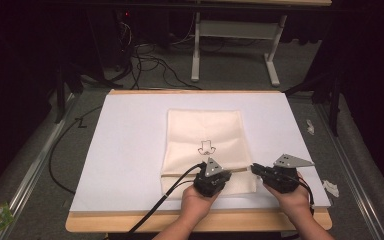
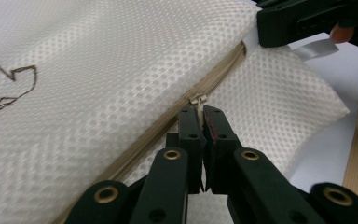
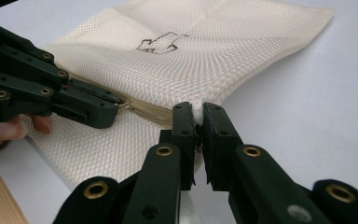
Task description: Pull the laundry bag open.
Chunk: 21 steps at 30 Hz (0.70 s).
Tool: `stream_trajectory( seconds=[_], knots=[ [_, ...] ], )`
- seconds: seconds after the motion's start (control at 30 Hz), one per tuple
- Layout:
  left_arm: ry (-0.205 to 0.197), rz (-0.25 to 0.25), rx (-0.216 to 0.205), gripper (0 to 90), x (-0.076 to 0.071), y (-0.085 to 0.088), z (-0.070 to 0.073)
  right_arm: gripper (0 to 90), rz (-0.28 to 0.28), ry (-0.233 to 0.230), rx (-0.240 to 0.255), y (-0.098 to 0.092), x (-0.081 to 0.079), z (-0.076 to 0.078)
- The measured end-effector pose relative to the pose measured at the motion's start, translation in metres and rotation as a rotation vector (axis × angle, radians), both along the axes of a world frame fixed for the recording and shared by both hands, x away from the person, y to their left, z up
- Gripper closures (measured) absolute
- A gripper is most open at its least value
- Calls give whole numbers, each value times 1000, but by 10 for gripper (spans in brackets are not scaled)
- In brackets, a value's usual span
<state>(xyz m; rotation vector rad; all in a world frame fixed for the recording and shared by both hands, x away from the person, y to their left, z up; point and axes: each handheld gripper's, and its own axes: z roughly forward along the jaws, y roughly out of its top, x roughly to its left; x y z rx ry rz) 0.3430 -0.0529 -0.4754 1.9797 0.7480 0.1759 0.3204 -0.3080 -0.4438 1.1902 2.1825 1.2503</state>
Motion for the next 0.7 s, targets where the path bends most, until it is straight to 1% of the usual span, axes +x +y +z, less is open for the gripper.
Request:
stream_trajectory(
  seconds=[0.13,0.27,0.4,0.53,0.6,0.7],
  knots=[
    [-11,-1,21,873,-1,10,2,851,3,-3,-1,0,0,0],
    [-10,9,33,873,-2,21,3,851,-1,-6,-1,0,0,0],
    [-7,18,56,873,-3,34,3,851,-6,-9,-4,0,-1,1],
    [3,24,94,873,-4,54,6,851,-11,-4,-5,-1,-1,1],
    [11,34,106,873,-4,66,9,851,-12,-7,-2,-2,-1,1],
    [12,56,133,873,-5,83,11,851,-19,-7,-3,-2,-1,1]
  ],
)
